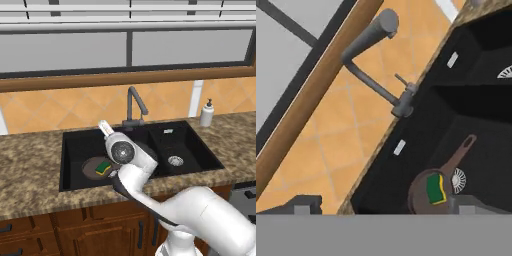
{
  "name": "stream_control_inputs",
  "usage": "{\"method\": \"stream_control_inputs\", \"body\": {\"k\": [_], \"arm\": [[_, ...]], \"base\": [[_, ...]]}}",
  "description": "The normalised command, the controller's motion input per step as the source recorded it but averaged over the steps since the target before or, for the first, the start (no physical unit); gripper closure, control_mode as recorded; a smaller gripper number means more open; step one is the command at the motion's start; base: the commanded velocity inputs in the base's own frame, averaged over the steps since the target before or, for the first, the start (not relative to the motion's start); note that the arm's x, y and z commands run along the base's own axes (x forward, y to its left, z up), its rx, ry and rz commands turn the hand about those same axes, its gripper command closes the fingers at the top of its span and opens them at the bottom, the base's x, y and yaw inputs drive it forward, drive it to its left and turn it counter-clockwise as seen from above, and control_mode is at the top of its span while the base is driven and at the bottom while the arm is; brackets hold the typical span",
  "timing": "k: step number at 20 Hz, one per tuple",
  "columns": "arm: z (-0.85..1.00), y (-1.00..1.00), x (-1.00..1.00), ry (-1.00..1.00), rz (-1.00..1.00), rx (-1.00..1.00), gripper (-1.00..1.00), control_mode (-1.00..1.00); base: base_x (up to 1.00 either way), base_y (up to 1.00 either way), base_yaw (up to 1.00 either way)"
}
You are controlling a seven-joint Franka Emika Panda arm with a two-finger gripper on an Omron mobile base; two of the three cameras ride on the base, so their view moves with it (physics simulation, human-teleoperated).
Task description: Pick the pan and sponge and place them into the sink. Then turn on the water.
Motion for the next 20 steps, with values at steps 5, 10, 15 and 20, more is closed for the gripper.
{"method": "stream_control_inputs", "body": {"k": [5, 10, 15, 20], "arm": [[0.26, -1.0, -0.69, -0.22, 0.0, 0.52, -1.0, -1.0], [0.44, -1.0, -0.39, 0.06, 0.0, 0.56, -1.0, -1.0], [0.4, -1.0, -0.22, 0.27, 0.0, 0.6, -1.0, -1.0], [0.3, -1.0, -0.28, 0.17, -0.01, 0.55, -1.0, -1.0]], "base": [[0.0, 0.0, 0.0], [0.0, 0.0, 0.0], [0.0, 0.0, 0.0], [0.0, 0.0, 0.0]]}}
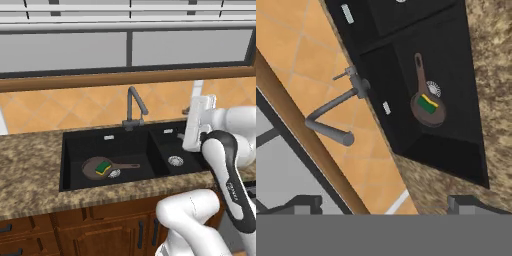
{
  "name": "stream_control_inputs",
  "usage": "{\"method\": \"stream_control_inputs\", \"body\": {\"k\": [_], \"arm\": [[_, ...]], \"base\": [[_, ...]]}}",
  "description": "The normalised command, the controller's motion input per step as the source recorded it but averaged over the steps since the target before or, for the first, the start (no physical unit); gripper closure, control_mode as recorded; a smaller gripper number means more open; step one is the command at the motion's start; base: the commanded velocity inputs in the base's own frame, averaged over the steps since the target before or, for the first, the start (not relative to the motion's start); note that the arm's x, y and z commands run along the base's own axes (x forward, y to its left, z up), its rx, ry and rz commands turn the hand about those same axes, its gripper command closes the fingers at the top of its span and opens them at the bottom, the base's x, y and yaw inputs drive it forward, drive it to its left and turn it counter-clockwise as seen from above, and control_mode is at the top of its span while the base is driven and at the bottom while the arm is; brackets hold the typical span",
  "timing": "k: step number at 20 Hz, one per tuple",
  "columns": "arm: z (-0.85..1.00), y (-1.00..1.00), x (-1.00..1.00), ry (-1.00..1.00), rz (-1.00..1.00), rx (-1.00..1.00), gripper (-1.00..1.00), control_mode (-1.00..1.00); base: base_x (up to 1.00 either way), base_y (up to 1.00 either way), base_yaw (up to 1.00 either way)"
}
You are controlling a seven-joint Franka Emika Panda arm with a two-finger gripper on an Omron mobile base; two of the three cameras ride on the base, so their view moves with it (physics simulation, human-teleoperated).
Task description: Pick the pan and sponge and place them into the sink. Then turn on the water.
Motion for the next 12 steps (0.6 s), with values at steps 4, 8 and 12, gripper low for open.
{"method": "stream_control_inputs", "body": {"k": [4, 8, 12], "arm": [[0.01, -1.0, -0.19, 0.03, -0.02, 0.49, -1.0, -1.0], [-0.01, -0.58, 0.02, 0.16, -0.03, 0.37, -1.0, -1.0], [-0.01, -0.1, 0.21, 0.05, -0.01, 0.27, -1.0, -1.0]], "base": [[0.0, 0.0, 0.0], [0.0, 0.0, 0.0], [0.0, 0.0, 0.0]]}}
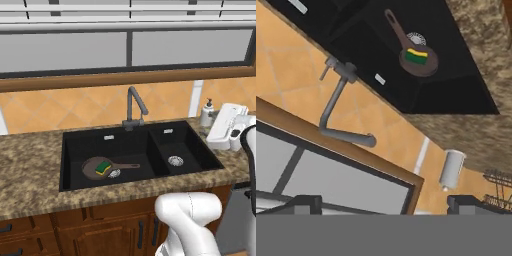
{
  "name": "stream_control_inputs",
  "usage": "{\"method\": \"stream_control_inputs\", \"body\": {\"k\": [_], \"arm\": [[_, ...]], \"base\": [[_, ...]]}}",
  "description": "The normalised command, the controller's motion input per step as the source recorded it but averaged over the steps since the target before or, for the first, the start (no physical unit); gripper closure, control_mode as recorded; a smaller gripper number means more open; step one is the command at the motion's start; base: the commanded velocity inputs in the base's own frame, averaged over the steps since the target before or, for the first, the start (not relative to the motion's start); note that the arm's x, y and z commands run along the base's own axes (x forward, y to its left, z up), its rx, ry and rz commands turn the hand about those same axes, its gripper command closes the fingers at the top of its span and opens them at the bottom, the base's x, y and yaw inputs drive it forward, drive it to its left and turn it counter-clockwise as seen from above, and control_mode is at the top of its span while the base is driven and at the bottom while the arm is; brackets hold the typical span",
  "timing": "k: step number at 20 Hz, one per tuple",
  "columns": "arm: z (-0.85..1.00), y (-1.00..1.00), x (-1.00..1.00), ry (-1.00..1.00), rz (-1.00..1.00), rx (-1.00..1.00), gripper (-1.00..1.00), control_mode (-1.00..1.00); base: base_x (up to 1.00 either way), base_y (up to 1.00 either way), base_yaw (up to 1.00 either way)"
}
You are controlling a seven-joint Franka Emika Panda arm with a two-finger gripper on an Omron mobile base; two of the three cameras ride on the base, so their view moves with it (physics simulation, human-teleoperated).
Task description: Pick the pan and sponge and place them into the sink. Then turn on the water.
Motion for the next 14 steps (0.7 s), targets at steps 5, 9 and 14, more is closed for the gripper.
{"method": "stream_control_inputs", "body": {"k": [5, 9, 14], "arm": [[0.0, 0.0, 0.45, 0.09, -0.01, 0.18, -1.0, -1.0], [-0.12, 0.0, 0.52, 0.06, -0.01, 0.13, -1.0, -1.0], [-0.38, 0.0, 0.5, 0.05, -0.02, 0.06, -1.0, -1.0]], "base": [[0.0, 0.0, 0.0], [0.0, 0.0, 0.0], [0.0, 0.0, 0.0]]}}
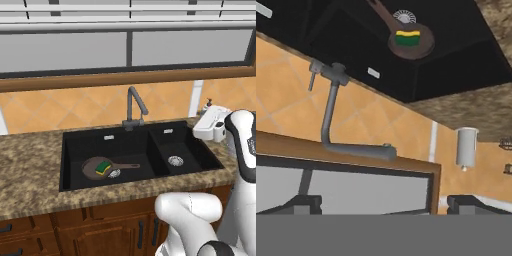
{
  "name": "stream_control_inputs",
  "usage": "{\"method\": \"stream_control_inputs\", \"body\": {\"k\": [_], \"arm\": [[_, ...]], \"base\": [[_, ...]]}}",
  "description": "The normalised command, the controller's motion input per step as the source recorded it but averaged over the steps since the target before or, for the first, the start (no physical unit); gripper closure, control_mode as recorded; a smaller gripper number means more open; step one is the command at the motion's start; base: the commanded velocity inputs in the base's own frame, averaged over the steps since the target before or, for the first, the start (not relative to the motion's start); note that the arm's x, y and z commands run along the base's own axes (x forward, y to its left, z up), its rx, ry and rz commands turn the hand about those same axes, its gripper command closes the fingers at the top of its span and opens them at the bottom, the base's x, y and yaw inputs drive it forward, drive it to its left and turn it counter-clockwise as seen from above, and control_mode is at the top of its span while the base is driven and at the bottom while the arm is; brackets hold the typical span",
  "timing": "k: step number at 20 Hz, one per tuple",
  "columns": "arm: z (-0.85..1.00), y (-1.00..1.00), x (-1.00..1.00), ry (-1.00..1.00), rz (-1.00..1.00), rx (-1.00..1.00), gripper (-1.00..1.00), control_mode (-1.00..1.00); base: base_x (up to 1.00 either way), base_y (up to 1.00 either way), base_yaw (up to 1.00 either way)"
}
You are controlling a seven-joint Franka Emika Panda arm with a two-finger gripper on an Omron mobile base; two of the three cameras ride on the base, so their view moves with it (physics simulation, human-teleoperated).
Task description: Pick the pan and sponge and place them into the sink. Then turn on the water.
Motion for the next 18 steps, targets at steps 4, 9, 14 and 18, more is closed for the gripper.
{"method": "stream_control_inputs", "body": {"k": [4, 9, 14, 18], "arm": [[-0.48, 0.0, 0.59, 0.09, -0.01, 0.02, -1.0, -1.0], [-0.52, 0.0, 0.6, 0.1, 0.0, 0.0, -1.0, -1.0], [-0.53, 0.0, 0.61, 0.09, -0.01, 0.0, -1.0, -1.0], [-0.49, 0.02, 0.66, 0.04, -0.01, 0.0, -1.0, -1.0]], "base": [[0.0, 0.0, 0.0], [0.0, 0.0, 0.0], [0.0, 0.0, 0.0], [0.0, 0.0, 0.0]]}}
